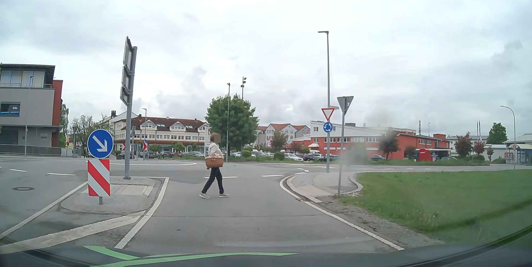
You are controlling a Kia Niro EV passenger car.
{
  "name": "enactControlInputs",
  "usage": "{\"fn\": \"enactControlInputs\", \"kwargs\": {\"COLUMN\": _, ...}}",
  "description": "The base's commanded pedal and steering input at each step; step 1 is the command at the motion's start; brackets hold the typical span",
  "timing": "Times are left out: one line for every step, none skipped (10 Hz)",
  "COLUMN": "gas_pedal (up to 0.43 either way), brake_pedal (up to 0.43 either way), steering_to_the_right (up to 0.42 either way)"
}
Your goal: Follow the waypoints while adhering to traffic rules and regulations
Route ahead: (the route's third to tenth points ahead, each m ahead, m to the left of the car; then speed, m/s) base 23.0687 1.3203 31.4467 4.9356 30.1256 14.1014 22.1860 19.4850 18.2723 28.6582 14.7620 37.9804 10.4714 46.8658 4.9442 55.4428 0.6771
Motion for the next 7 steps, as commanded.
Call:
{"fn": "enactControlInputs", "kwargs": {"gas_pedal": 0.0, "brake_pedal": 0.0, "steering_to_the_right": -0.119}}
{"fn": "enactControlInputs", "kwargs": {"gas_pedal": 0.0, "brake_pedal": 0.0, "steering_to_the_right": -0.119}}
{"fn": "enactControlInputs", "kwargs": {"gas_pedal": 0.0, "brake_pedal": 0.0, "steering_to_the_right": -0.12}}
{"fn": "enactControlInputs", "kwargs": {"gas_pedal": 0.0, "brake_pedal": 0.0, "steering_to_the_right": -0.12}}
{"fn": "enactControlInputs", "kwargs": {"gas_pedal": 0.0, "brake_pedal": 0.0, "steering_to_the_right": -0.12}}
{"fn": "enactControlInputs", "kwargs": {"gas_pedal": 0.0, "brake_pedal": 0.0, "steering_to_the_right": -0.121}}
{"fn": "enactControlInputs", "kwargs": {"gas_pedal": 0.0, "brake_pedal": 0.0, "steering_to_the_right": -0.121}}
